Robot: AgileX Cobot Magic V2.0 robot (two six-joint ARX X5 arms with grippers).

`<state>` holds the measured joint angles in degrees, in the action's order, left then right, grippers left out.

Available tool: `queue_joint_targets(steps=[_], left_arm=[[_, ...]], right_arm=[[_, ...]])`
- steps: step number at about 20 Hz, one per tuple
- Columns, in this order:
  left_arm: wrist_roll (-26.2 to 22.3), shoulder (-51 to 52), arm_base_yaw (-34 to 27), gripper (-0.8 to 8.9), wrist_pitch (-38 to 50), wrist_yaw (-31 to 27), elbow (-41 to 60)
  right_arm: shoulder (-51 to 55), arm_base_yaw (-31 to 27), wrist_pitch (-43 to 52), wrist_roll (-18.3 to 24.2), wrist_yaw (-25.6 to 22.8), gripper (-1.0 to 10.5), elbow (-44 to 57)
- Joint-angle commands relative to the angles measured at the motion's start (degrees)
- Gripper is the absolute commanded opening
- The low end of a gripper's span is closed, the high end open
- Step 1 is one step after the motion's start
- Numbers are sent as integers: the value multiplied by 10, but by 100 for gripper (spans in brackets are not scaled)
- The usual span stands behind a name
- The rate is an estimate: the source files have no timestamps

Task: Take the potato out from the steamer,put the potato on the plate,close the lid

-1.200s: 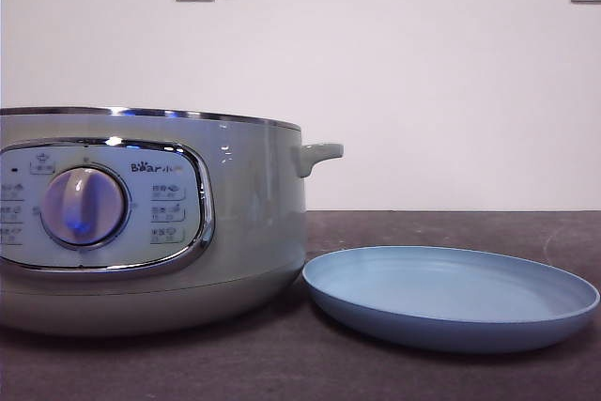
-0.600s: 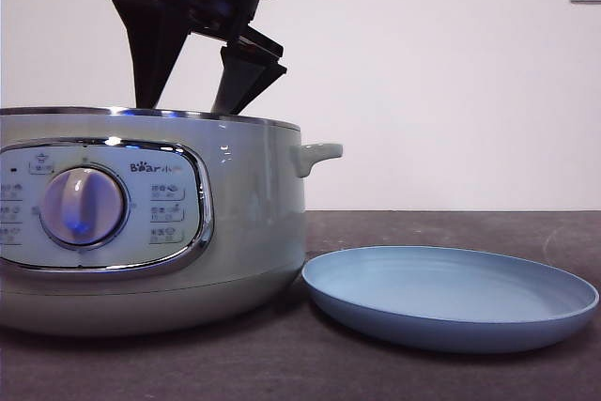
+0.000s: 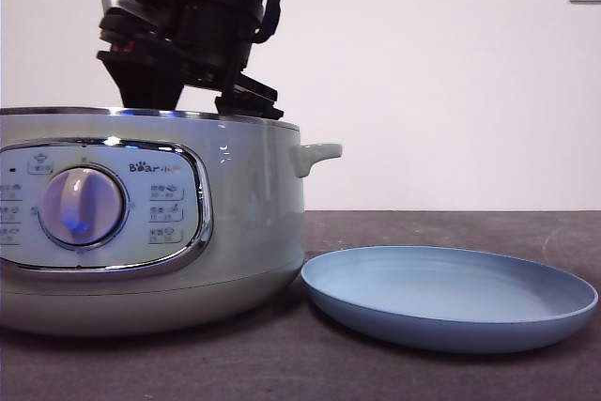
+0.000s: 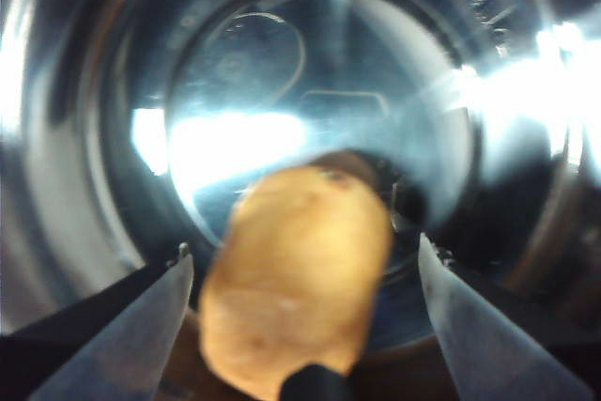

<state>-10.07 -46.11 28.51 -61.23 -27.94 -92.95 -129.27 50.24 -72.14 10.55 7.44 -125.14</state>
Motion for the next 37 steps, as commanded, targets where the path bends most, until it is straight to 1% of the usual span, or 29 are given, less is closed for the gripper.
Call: queue_joint_targets(steps=[1,2,5,6,7,11,13,15,18,22,23,26,29,30,35,37], left_arm=[[-7,5,0,-8,27,-3,-10],[-7,5,0,-8,27,-3,-10],[-7,5,0,-8,27,-3,-10],[-7,5,0,-8,27,-3,-10],[-7,5,0,-8,27,-3,-10],[-6,0,0,-8,32,3,-10],[-5,-9,0,-8,35,30,-10],[-5,-21,0,-8,46,38,-10],[-4,-42,0,-8,82,92,-10],[-4,-70,0,-8,104,139,-10],[-4,-77,0,-8,106,152,-10],[-4,-103,0,-8,114,188,-10],[-3,-125,0,-8,127,227,-10],[-2,-133,0,-8,132,240,-10],[-2,-155,0,-8,137,241,-10],[-2,-157,0,-8,138,241,-10]], right_arm=[[-19,6,-2,4,1,402,0],[-19,7,-2,4,0,360,0],[-20,8,-2,11,-1,131,0],[-20,8,1,20,-2,34,0],[-19,8,6,21,-5,-15,0],[23,-2,28,24,-5,-12,-1],[80,-14,46,24,-3,-12,-3],[152,-33,67,24,-3,-12,-3],[250,-71,78,24,-3,-12,-3],[325,-133,52,24,-3,-12,-3],[336,-149,41,21,-3,-12,-3],[351,-199,-10,-5,-3,-12,-3],[351,-232,-21,-21,-3,-12,11],[351,-236,-21,-22,-3,-12,19],[351,-236,-14,-26,-3,-12,80],[351,-235,8,-32,-1,-12,120]])
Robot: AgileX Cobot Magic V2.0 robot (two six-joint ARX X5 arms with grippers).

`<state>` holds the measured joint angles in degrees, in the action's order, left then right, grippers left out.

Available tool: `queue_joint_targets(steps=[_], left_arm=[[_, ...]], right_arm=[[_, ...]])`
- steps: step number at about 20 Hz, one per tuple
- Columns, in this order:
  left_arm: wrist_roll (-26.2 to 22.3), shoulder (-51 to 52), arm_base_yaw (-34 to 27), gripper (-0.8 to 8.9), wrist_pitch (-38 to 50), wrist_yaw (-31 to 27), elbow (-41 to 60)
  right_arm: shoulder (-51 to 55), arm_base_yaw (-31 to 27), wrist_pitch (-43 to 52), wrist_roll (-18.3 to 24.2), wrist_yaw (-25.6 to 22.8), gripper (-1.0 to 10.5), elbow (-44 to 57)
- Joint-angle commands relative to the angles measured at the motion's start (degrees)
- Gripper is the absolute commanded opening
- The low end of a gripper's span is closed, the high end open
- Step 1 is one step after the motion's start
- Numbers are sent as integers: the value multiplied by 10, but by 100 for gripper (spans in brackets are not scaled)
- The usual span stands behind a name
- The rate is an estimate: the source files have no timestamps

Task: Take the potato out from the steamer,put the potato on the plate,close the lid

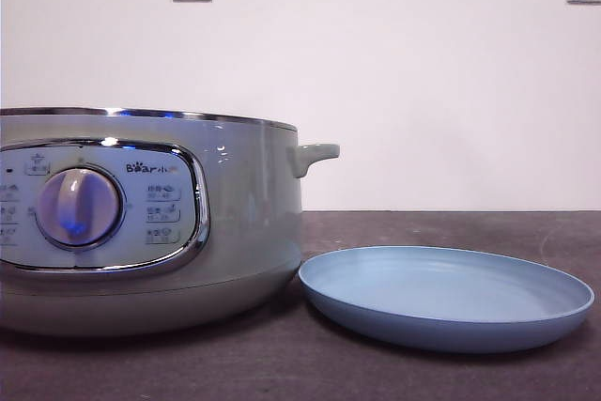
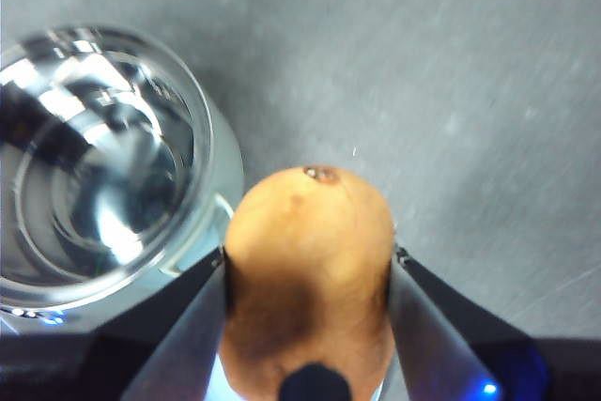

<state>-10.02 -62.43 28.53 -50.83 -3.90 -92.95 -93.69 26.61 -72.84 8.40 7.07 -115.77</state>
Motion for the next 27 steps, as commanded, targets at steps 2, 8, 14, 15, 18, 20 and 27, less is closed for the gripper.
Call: queue_joint_targets(steps=[2,8,14,15,18,20,27], left_arm=[[-3,5,0,-8,37,0,-10],[-3,3,0,-8,42,0,-10],[-3,-4,-1,-8,62,-2,-10],[-3,-5,-1,-8,63,-2,-10],[-3,-12,-1,-8,64,-2,-10],[-3,-13,-1,-8,65,-2,-10],[-3,-13,-1,-8,66,-2,-10]], right_arm=[[-5,5,40,-16,4,-12,78],[-5,24,144,-38,5,-12,258],[-5,61,236,-62,5,-12,399],[-5,64,257,-69,5,-12,425],[-5,64,323,-87,4,-12,493],[-5,64,363,-97,2,-12,533],[-5,64,407,-118,0,51,587]])
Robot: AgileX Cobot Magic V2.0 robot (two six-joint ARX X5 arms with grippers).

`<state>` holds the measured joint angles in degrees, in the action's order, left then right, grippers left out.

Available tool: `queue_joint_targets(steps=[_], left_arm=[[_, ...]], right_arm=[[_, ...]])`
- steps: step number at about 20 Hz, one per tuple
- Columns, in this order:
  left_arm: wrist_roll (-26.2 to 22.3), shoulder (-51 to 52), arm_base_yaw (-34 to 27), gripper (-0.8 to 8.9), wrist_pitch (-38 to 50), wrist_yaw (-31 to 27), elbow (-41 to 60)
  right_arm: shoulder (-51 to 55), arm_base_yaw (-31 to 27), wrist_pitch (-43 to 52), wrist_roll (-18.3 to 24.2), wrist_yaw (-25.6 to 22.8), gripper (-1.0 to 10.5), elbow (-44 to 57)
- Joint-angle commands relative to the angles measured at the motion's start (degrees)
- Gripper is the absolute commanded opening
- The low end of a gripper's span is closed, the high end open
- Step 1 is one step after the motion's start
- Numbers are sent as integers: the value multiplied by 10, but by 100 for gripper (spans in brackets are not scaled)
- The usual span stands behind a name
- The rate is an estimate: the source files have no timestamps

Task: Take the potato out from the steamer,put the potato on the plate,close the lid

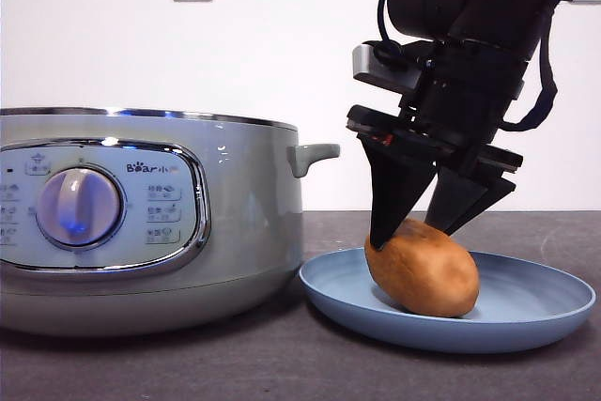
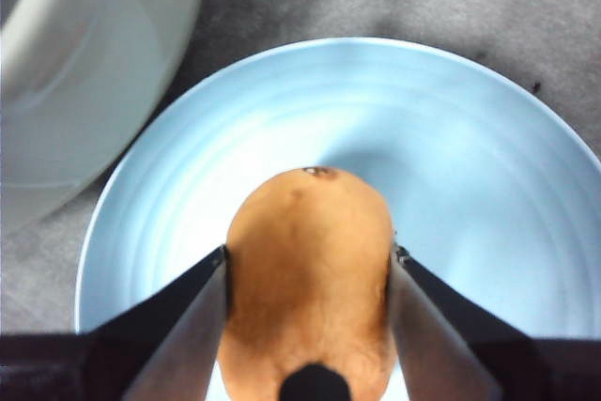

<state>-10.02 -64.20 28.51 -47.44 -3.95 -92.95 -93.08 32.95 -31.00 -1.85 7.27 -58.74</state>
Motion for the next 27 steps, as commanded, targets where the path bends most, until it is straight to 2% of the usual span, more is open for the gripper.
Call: queue_joint_targets(steps=[1,2,4,9,16,19,23,27], left_arm=[[-3,5,-1,-8,33,-2,-10],[-3,5,-1,-8,33,-2,-10],[-3,5,-1,-8,32,-2,-10],[-3,5,-1,-8,32,-2,-10],[9,-14,-1,-8,21,10,-10],[12,-43,-1,-8,11,40,-8],[26,-83,-1,-8,-2,44,-3],[47,-84,-1,-8,26,44,71]], right_arm=[[-11,1,-12,-19,-2,137,16],[-11,1,-12,-19,-2,262,16],[-11,1,-12,-19,-2,388,16],[26,0,-12,-18,-3,382,13],[214,-3,-13,-18,-5,378,-7],[300,-3,-16,-18,-34,378,-7],[396,-4,-17,-22,-49,378,-7],[454,-7,-18,-28,-77,378,-7]])
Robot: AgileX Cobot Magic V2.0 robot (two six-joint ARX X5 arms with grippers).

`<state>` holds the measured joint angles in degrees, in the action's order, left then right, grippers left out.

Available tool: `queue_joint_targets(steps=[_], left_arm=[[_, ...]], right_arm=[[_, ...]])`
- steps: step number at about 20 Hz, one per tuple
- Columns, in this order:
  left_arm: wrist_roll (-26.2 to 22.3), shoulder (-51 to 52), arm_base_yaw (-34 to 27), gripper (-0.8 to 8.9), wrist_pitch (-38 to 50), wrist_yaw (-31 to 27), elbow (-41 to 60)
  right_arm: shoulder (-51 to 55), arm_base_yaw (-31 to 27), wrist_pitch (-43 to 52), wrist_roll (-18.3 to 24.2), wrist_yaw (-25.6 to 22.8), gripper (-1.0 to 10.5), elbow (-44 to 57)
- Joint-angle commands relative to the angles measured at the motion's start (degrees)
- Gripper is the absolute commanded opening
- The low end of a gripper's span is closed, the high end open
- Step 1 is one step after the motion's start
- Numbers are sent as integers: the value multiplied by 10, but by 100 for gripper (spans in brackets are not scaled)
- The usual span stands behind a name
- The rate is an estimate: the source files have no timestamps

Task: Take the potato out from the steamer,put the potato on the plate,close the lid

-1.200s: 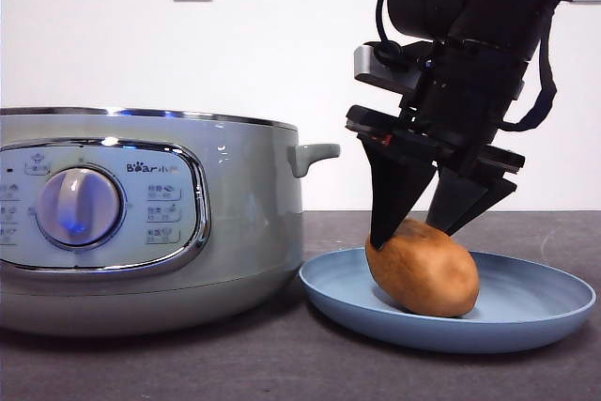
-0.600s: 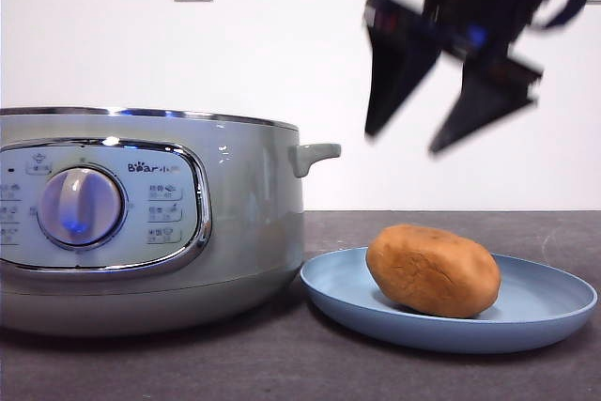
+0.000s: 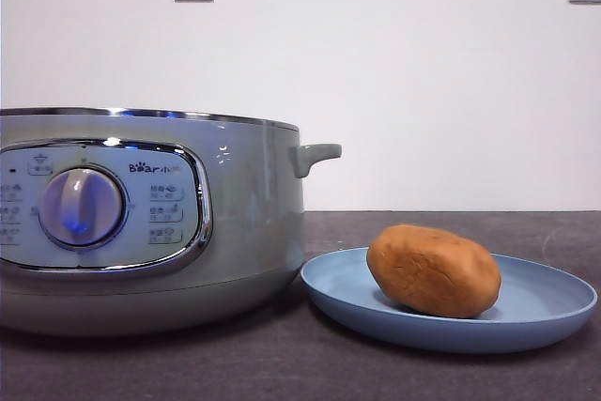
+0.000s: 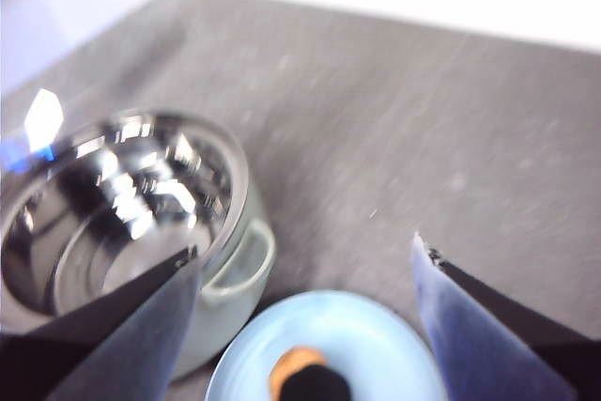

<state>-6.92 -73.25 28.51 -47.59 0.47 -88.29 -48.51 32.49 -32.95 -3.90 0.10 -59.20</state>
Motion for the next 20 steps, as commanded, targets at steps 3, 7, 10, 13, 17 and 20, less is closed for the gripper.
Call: queue_joint_targets(steps=[3,7,10,13,17,20], left_arm=[[29,6,-1,-8,55,0,85],[49,7,0,-8,79,0,134],[55,7,0,-8,89,0,157],[59,7,0,-8,101,0,181],[61,7,0,-8,120,0,211],[68,7,0,-8,134,0,230]], right_arm=[[22,-7,-12,-8,-5,378,-2],[21,-10,-26,-8,-5,378,-2],[20,-10,-26,-8,-5,378,-2],[20,-10,-26,-8,-5,378,-2],[20,-10,-26,-8,-5,377,-2],[20,-10,-26,-8,-5,377,-2]])
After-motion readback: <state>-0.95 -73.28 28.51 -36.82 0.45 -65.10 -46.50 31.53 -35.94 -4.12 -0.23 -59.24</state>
